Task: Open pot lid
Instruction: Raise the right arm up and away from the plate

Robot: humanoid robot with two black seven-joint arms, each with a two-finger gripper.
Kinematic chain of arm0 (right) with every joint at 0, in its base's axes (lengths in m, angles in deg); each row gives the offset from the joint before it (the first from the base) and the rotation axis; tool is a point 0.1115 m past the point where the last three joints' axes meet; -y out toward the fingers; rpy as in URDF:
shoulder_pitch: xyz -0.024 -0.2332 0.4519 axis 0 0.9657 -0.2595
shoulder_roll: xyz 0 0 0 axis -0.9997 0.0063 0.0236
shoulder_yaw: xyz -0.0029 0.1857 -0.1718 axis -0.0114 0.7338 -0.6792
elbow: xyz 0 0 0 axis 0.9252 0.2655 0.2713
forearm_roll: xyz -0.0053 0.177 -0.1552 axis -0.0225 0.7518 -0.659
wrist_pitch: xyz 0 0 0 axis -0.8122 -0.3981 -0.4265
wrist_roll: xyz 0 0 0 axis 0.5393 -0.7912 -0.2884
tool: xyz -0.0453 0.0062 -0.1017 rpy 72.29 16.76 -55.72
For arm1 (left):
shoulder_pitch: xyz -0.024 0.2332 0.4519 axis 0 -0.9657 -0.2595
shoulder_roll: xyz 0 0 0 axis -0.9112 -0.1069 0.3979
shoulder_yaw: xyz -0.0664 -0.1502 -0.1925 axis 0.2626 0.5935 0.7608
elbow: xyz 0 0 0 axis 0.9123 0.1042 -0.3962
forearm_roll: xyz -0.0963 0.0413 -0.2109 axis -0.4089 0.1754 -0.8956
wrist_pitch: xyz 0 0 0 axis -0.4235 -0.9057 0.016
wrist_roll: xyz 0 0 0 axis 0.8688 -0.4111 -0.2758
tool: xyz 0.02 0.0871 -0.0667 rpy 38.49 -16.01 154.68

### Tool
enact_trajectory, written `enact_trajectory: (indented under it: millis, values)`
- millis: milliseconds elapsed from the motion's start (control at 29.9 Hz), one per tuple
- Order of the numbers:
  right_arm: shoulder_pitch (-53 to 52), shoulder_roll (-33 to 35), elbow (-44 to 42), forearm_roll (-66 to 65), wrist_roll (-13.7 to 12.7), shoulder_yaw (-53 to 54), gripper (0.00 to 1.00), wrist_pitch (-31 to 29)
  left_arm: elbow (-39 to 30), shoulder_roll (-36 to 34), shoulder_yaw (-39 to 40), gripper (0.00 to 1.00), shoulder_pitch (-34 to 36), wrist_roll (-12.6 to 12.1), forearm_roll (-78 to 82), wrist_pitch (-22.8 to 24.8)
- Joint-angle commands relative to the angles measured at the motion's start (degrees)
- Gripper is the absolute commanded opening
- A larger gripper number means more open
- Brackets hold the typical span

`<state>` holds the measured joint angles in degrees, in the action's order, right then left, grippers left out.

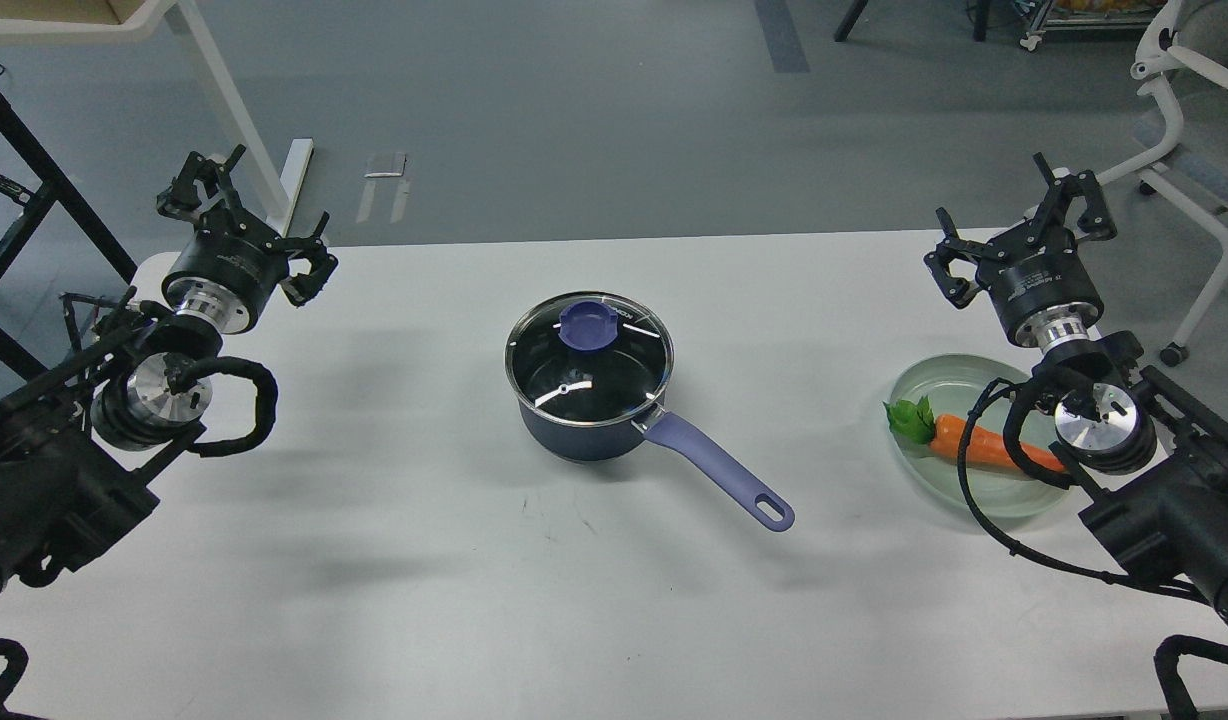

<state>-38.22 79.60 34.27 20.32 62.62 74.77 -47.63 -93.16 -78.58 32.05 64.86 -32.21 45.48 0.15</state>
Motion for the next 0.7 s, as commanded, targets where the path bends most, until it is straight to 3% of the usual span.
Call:
enact_trajectory:
  millis: [0, 401, 669]
  values:
    - [0.2, -0.1, 0.0, 0.0, 0.2, 0.0, 1.00, 0.1, -0.3, 0.0, -0.3, 1.00, 0.2, 0.3, 2.0, -0.1]
    - [-0.6, 2.2, 2.2, -0.1, -0.4, -1.0, 1.00, 0.4, -0.3, -0.2, 0.0, 1.00, 1.0, 0.7, 4.5, -3.2]
    - [-4.3, 11.3, 8.1, -0.7, -0.4, -8.7, 1.00, 0.6, -0.3, -2.9, -0.6, 1.00, 2.9, 0.1, 4.5, -3.2]
